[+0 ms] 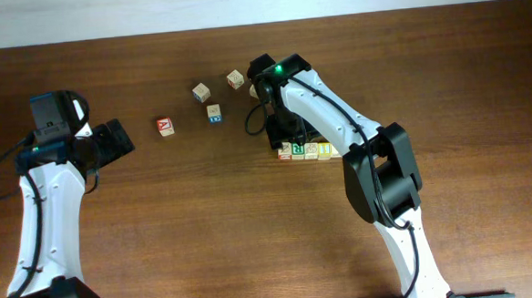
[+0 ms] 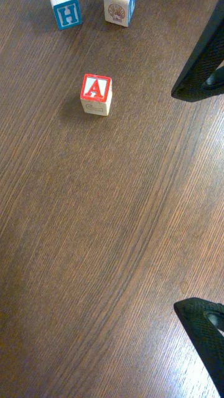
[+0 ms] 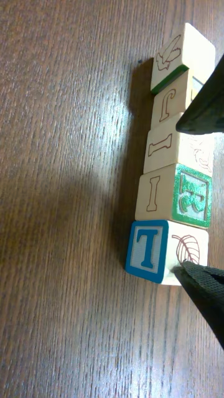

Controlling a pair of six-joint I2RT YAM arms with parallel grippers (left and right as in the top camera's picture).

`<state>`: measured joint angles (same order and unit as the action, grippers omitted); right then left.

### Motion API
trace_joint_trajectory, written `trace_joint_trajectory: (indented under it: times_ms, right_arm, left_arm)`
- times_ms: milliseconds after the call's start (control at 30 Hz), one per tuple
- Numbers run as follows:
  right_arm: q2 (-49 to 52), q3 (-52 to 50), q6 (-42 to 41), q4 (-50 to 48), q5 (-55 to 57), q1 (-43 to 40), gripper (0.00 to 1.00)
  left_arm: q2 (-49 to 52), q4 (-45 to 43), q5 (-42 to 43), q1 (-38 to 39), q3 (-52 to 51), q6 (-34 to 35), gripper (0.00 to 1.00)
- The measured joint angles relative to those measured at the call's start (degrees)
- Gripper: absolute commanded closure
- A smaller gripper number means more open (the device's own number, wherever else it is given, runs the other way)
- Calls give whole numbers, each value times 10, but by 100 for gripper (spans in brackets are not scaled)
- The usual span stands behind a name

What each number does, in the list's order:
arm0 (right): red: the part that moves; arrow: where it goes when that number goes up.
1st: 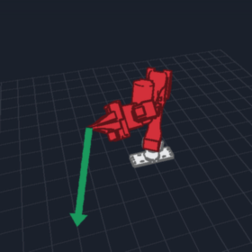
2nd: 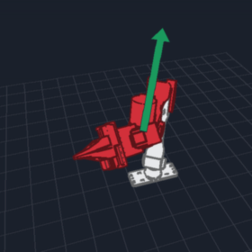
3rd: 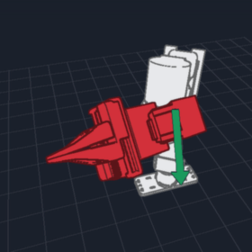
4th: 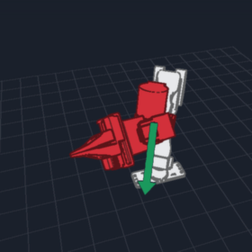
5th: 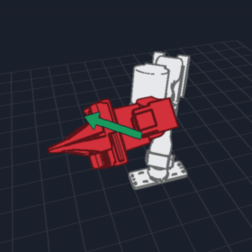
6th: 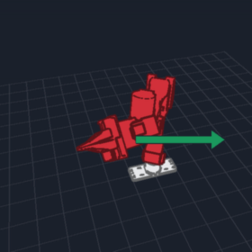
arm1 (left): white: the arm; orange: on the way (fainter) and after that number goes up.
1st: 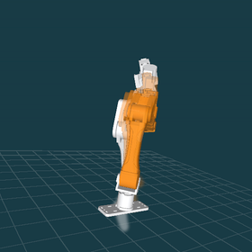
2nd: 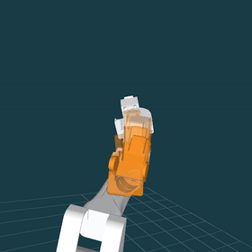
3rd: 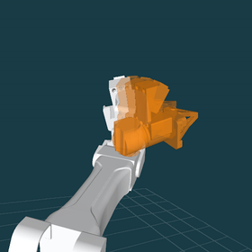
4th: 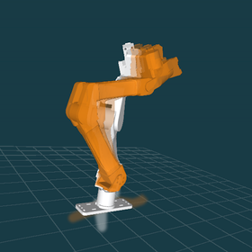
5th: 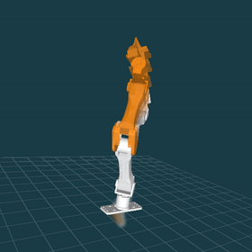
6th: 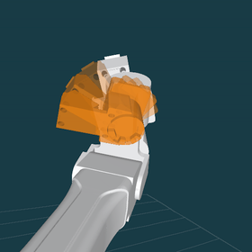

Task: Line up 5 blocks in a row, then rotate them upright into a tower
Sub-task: 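Open the right gripper and lift it away from the row, then move the right gripper to the right end of the block row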

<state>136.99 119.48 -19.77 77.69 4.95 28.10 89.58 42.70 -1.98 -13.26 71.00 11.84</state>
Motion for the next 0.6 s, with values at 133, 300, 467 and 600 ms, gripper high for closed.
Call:
trace_joint_trajectory:
  times_ms: [133,300,467,600]
  right_arm:
    - [1,8,-3,24,2,-4,2]
    - [36,100,-5,98,0,-7,2]
    - [46,340,10,191,-4,-8,1]
    - [0,431,29,192,-23,-16,0]
  left_arm:
    - [0,0,0,0,0,0,1]
    - [0,0,0,0,0,0,1]
    - [0,0,0,0,0,0,1]
    - [0,0,0,0,0,0,1]
